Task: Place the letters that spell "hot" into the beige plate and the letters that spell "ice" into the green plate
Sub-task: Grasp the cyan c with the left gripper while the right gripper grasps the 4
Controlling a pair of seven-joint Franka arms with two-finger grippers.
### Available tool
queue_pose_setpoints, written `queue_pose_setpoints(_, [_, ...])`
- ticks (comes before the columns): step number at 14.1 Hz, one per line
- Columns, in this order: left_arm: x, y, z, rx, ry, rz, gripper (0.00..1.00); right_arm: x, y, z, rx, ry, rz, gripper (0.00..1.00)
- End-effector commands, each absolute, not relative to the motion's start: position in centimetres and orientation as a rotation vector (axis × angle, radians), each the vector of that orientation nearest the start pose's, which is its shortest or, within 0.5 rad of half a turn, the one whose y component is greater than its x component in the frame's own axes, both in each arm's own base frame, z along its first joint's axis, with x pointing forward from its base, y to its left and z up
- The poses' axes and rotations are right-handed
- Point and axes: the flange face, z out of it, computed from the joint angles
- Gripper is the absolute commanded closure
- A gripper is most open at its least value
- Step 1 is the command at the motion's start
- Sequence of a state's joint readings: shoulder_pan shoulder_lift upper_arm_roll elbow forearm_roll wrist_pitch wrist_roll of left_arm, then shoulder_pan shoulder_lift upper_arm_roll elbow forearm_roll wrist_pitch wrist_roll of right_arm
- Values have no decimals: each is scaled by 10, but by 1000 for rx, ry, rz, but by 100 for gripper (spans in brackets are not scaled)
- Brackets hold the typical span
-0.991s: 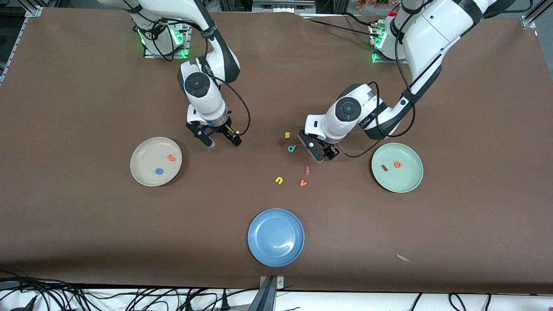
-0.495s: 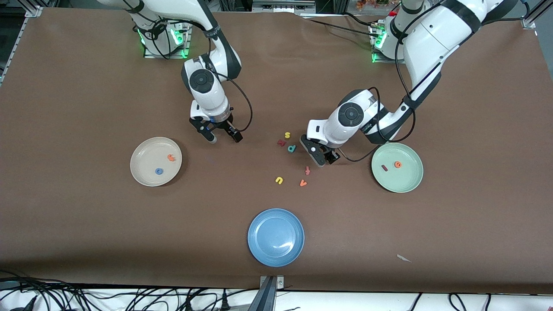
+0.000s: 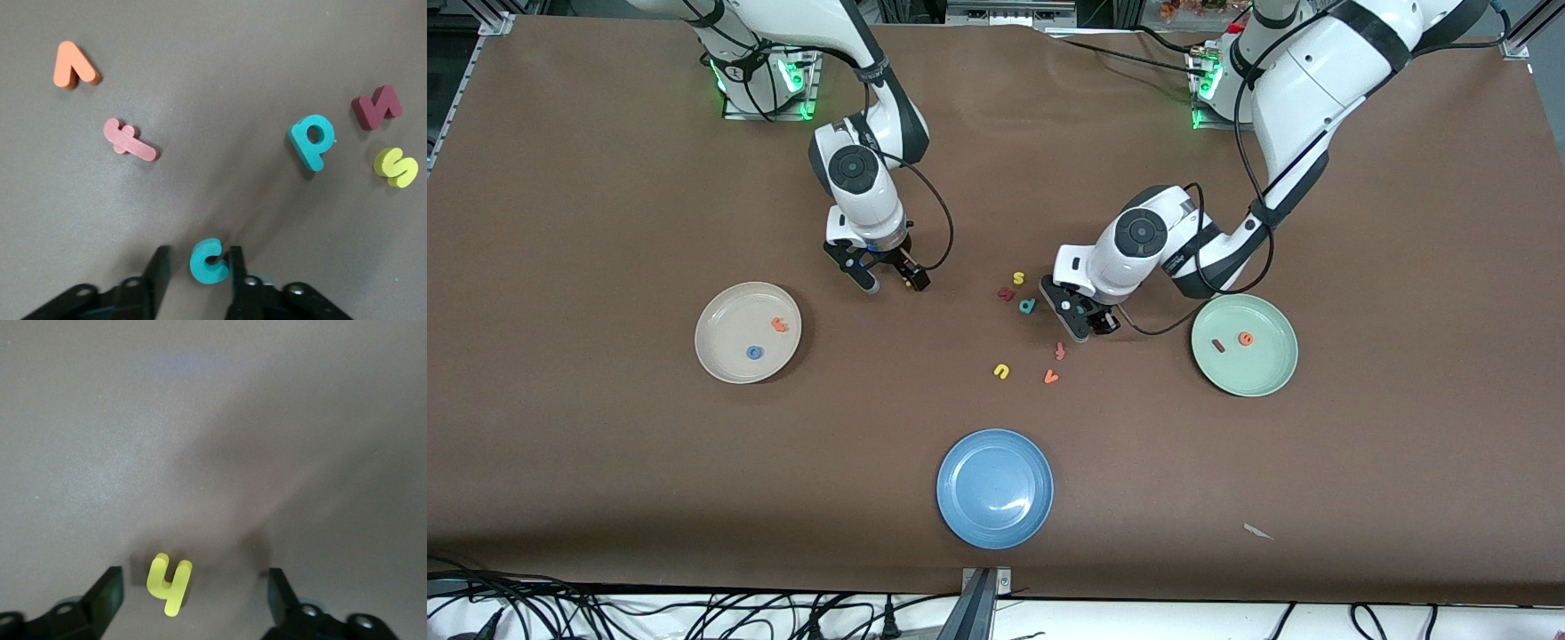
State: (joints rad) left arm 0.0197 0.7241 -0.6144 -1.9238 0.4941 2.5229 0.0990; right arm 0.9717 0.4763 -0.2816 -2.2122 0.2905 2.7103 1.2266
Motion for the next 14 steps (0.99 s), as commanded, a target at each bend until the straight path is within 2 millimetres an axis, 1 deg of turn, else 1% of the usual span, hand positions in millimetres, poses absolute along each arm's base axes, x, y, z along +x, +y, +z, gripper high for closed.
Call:
queue_pose_setpoints(1, [523,-344,171,-2857,1520,-78,82,432,347,168,-2851,1174,-66,13])
queue_pose_setpoints(2, [525,-341,173,-2856,1520,-82,85,432,347,168,-2852,1171,-66,19])
queue_pose_setpoints(3, [527,-340,176,-2853,1520,-89,93,432,347,169,-2852,1168,-67,25])
queue_pose_setpoints(6, [530,-339,188,-2843,1507,-112,94,436,350,170,-2849,1159,-74,42])
queue_pose_setpoints(7, [533,-337,197,-2835,1499,-126,94,436,350,170,-2849,1159,-75,46])
queue_pose_setpoints(9, [538,-329,215,-2798,1475,-98,93,437,350,168,-2851,1159,-75,51])
queue_pose_setpoints(11, [547,-326,232,-2782,1441,-62,93,436,351,168,-2852,1156,-75,57])
queue_pose_setpoints(12, [554,-324,239,-2777,1422,-43,93,436,351,167,-2857,1154,-75,58])
queue_pose_setpoints(14, [563,-317,256,-2740,1413,13,93,438,355,164,-2859,1148,-81,64])
